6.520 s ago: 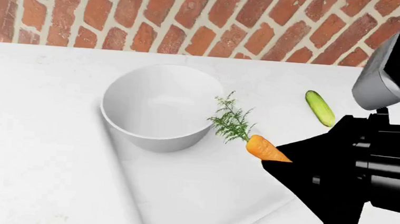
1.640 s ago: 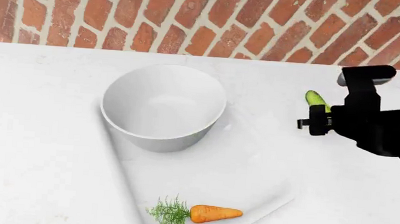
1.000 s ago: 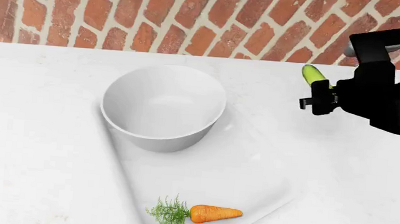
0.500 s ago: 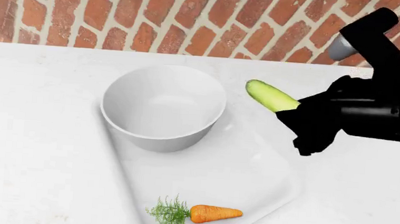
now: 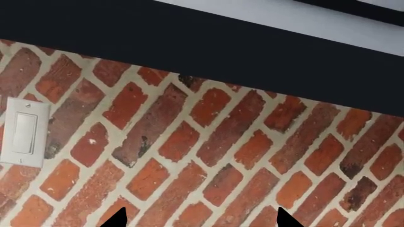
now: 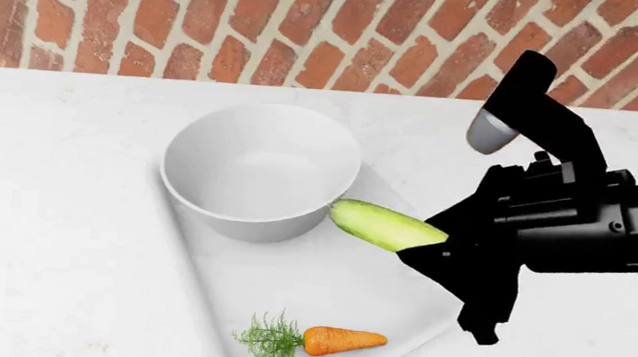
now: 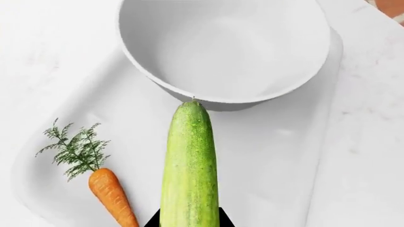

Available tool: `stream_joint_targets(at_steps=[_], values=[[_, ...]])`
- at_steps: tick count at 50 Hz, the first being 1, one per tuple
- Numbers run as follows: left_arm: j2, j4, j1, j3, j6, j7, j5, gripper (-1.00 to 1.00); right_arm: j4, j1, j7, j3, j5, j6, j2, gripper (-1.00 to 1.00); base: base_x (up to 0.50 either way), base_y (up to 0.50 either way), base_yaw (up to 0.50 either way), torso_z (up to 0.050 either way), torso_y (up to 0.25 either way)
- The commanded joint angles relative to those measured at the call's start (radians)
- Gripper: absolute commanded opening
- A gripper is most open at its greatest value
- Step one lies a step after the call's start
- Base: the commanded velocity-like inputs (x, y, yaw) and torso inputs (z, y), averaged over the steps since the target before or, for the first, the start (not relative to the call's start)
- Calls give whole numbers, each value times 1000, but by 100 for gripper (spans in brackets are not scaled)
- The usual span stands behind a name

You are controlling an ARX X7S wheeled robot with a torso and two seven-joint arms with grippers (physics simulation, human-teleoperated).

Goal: Place the two vegetables and bowl onto the tray for setting up a vegetable dip station.

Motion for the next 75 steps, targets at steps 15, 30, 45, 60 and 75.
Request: stream_joint_targets(at_steps=[15, 30, 45, 60, 75], values=[[2, -5, -1, 3, -1, 4, 4, 100, 24, 27, -203, -112, -208, 56, -80, -100, 0, 0, 0, 0, 0], [3, -1, -2, 4, -1, -1, 2, 100, 42, 62, -333, -227, -343, 39, -116, -100, 0, 0, 0, 0, 0], [7, -4, -2, 8, -3, 1, 6, 100, 94, 118, -459, -318, -471, -1, -174, -100, 0, 0, 0, 0, 0], [7, -2, -4, 8, -3, 1, 3, 100, 116, 134, -502, -349, -500, -33, -212, -100, 0, 0, 0, 0, 0], [8, -3, -6, 8, -3, 1, 4, 100, 116, 143, -511, -372, -498, -32, -207, 100, 0, 0, 0, 0, 0]])
